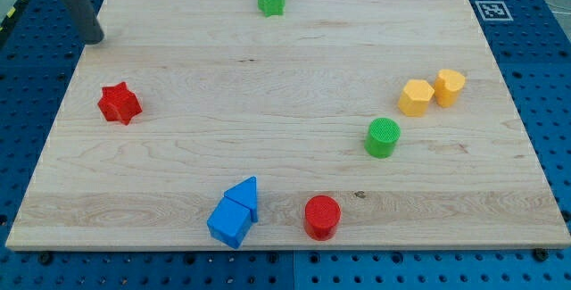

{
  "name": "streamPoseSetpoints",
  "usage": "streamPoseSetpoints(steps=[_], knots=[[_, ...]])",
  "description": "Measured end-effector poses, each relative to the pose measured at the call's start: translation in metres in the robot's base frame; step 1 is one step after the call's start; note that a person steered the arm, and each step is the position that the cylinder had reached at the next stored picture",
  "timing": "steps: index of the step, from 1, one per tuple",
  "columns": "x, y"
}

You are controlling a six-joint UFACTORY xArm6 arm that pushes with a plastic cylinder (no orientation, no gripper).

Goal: Slightly push the red star right side of the board

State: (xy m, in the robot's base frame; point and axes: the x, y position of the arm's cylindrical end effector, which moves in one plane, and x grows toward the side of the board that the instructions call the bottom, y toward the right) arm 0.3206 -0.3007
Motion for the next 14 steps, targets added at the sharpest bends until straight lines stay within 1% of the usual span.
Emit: streamPoseSetpoints(steps=[2,5,6,7,8,9,10,12,13,14], knots=[[0.033,0.014],[0.147,0.015],[0.158,0.048],[0.142,0.084],[0.138,0.11],[0.138,0.117],[0.137,0.112],[0.138,0.065],[0.13,0.061],[0.116,0.089]])
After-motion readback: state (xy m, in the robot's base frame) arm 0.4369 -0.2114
